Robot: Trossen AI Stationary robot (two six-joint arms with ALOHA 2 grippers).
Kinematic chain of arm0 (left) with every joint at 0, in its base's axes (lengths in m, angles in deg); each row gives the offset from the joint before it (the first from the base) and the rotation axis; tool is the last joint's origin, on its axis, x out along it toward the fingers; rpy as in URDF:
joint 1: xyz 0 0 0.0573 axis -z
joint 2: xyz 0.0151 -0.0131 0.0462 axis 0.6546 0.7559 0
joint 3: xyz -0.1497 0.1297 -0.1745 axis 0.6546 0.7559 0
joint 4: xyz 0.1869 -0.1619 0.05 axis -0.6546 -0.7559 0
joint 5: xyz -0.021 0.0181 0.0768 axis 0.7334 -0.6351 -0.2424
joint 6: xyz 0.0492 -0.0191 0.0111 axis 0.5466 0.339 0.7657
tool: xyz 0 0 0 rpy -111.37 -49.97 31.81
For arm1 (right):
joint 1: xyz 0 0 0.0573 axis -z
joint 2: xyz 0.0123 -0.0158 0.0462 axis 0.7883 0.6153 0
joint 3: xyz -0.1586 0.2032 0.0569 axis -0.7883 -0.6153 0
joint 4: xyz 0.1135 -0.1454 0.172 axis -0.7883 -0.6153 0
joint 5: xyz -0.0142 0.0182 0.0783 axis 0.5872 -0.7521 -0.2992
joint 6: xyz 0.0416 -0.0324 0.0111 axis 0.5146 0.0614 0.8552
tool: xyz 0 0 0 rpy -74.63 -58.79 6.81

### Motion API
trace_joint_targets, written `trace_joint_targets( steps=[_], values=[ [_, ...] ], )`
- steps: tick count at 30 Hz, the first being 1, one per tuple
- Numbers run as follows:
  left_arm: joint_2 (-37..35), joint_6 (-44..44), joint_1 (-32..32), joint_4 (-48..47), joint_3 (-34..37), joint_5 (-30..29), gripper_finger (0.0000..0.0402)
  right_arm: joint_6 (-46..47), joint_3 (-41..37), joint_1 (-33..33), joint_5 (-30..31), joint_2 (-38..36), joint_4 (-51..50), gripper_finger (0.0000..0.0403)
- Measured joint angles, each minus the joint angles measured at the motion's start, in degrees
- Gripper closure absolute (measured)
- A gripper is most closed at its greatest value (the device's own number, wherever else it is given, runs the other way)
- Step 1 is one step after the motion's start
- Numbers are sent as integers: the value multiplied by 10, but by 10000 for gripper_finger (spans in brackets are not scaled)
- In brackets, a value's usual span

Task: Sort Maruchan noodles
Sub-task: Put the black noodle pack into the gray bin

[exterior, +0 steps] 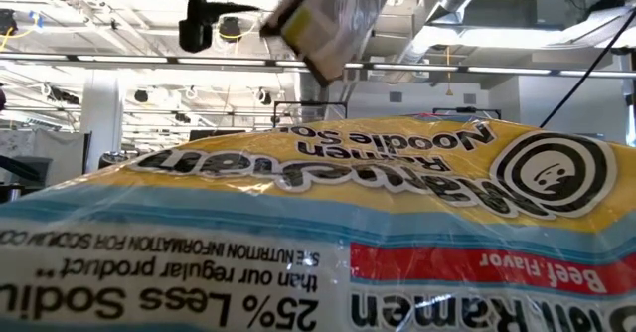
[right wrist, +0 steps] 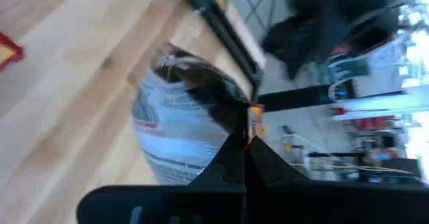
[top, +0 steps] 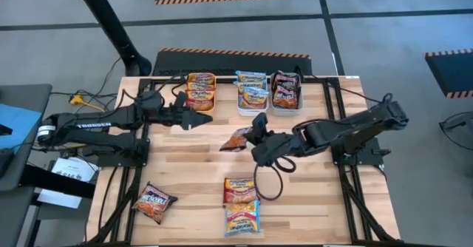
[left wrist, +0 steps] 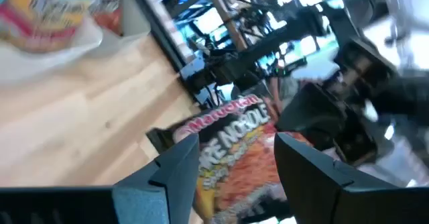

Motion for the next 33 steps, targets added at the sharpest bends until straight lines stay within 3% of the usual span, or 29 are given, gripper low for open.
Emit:
trace_joint_targets(
  steps=[6,10,17,23,33],
  values=[
    [0,-136,0,23,0,10,230,-60,-1,-11,78,-24,25,399],
    [0,-181,0,65,0,7,235,-114,-1,-13,119,-37,83,399],
    [1,-162,0,82,0,0,244,-203,0,-11,135,-41,182,399],
    [34,-144,2,90,-1,25,255,-218,0,-13,138,-38,181,399],
    [124,-137,-4,143,1,66,285,-253,0,-30,219,-38,176,399]
  ],
)
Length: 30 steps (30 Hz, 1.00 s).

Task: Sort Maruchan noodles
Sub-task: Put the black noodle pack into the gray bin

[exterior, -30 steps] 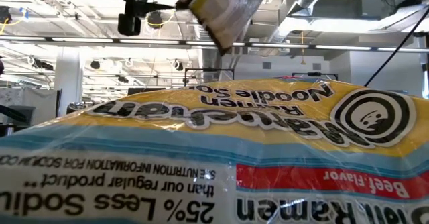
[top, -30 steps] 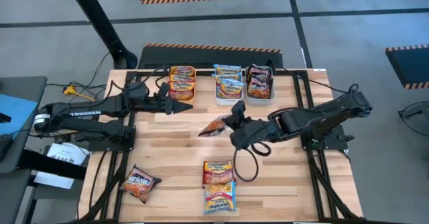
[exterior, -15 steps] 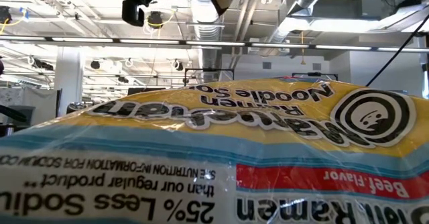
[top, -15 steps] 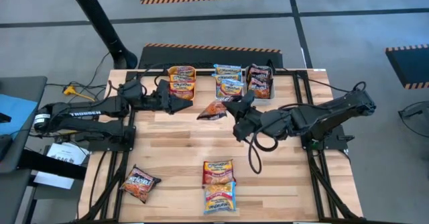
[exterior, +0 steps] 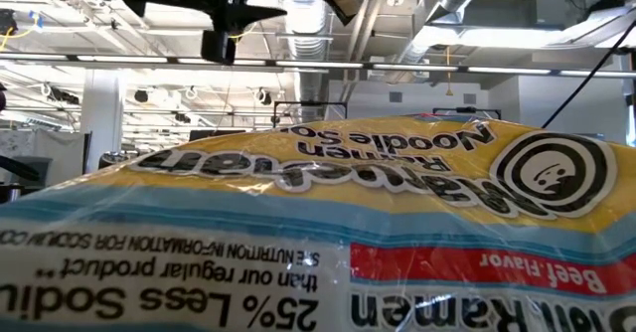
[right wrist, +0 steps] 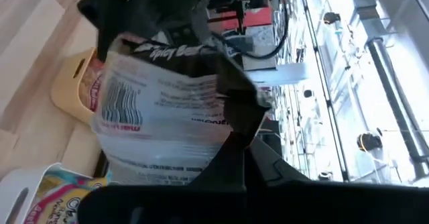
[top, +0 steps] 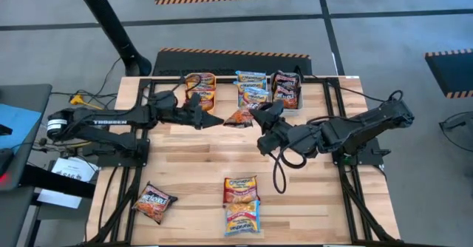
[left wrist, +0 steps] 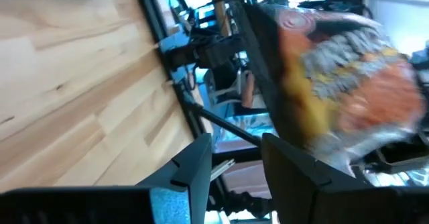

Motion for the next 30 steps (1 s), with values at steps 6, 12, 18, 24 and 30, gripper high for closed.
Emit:
trace_joint_targets(
  steps=[6,12,18,24,30],
  values=[
    [45,-2,0,8,0,2,296,-3,0,-22,55,0,0,397],
    [81,-33,-6,99,0,23,299,-26,0,-57,120,-1,0,398],
    [106,-75,-15,145,0,60,299,-23,0,-79,177,-1,-2,398],
    [109,-10,-19,198,0,62,292,5,0,-99,177,-1,-13,398],
    [109,-9,-19,253,-1,60,259,9,0,-110,182,-1,-21,398]
  ],
)
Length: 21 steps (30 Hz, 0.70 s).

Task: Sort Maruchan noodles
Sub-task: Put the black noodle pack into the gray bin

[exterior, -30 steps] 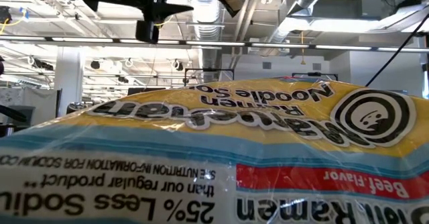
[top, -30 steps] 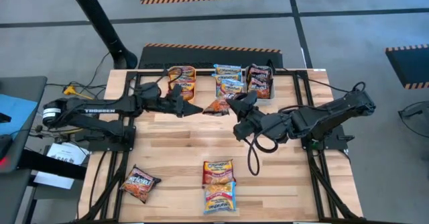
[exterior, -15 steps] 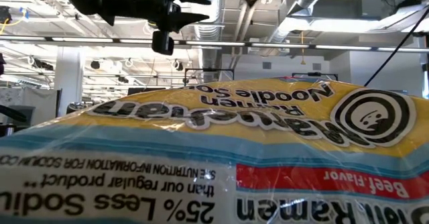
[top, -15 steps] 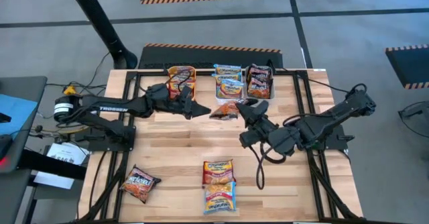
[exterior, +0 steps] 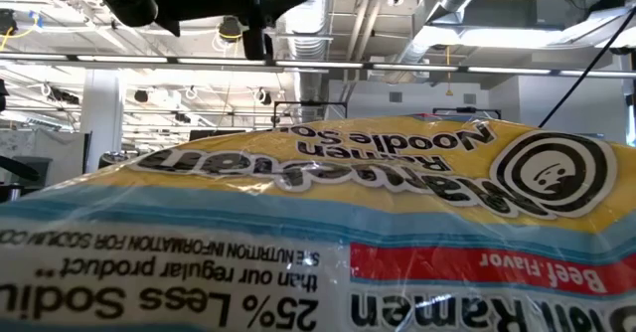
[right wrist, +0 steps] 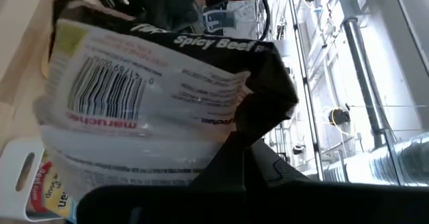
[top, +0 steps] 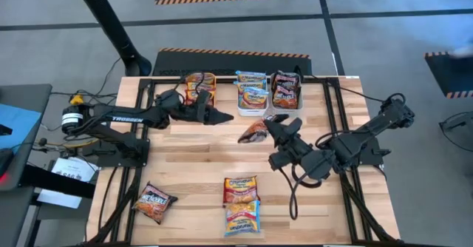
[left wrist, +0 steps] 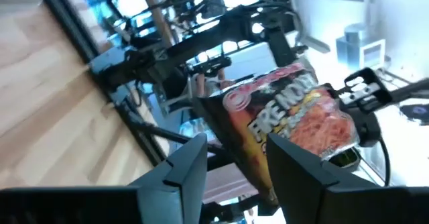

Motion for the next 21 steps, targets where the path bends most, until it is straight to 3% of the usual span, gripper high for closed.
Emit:
trace_joint_targets(
  steps=[8,21],
  values=[
    [4,-101,3,-16,0,3,238,0,0,19,1,0,0,397],
    [4,-143,15,6,0,-15,239,-3,0,56,-12,0,5,398]
  ],
)
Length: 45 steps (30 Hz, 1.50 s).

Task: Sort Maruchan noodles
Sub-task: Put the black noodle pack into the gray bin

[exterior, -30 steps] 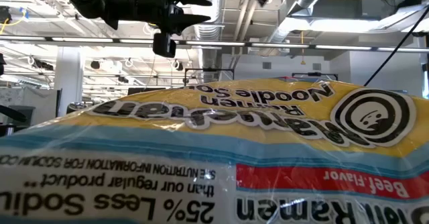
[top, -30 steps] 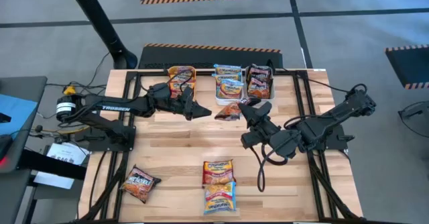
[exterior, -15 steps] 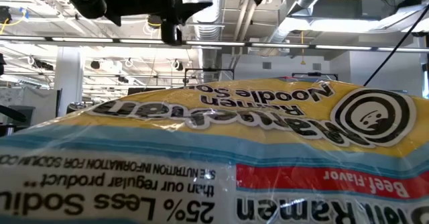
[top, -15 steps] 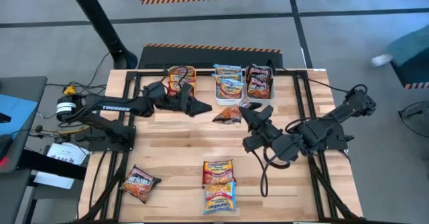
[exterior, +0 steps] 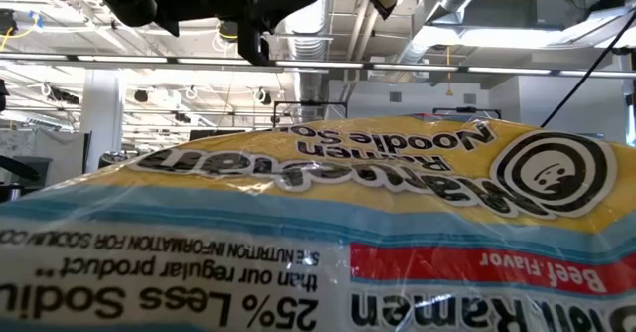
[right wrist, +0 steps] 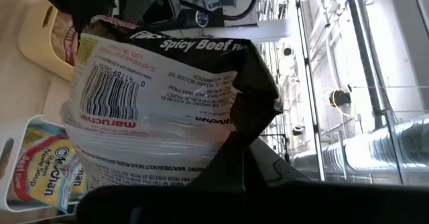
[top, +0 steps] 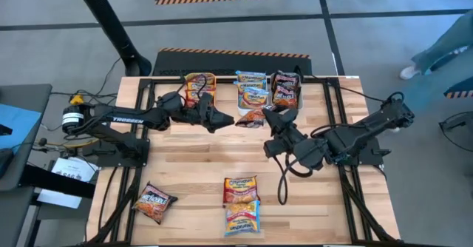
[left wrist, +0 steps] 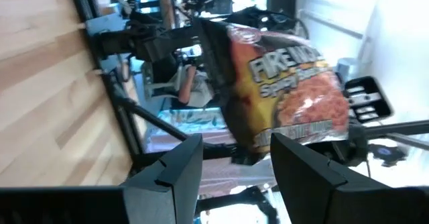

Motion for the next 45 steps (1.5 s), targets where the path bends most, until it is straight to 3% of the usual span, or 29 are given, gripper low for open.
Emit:
trace_joint_targets(
  steps=[9,45],
  values=[
    [0,-3,5,30,0,-17,239,0,0,14,-2,0,54,398],
    [0,48,32,49,-20,-71,239,44,0,55,-61,1,52,398]
  ],
)
